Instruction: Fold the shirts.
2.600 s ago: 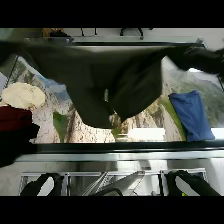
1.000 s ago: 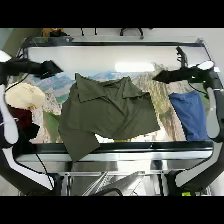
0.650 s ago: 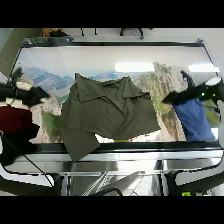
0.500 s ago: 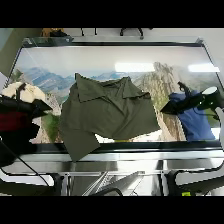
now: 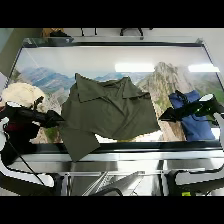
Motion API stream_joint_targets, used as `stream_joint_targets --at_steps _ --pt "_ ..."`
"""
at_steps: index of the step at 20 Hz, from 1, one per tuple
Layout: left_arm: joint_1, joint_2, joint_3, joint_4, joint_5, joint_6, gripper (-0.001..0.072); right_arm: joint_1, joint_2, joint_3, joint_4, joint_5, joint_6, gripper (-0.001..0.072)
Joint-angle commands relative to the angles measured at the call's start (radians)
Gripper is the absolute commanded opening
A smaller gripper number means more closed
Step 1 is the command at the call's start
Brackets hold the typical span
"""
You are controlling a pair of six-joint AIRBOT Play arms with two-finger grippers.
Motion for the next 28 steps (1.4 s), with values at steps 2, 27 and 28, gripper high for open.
stream_joint_targets --at_steps 2,27,28 --pt "-0.078 -0.02 -0.007 0.019 0.024 0.008 0.0593 -0.001 0.001 -0.003 0.0 0.004 0.0 0.031" --pt "-0.064 0.244 0.301 -0.22 -0.106 -0.038 0.0022 0.092 0.111 0.118 0.421 0.215 -0.059 0.0018" --pt "-0.047 0.301 0.36 -0.295 -0.105 -0.05 0.0021 0.061 0.161 0.198 0.511 0.217 -0.044 0.0018"
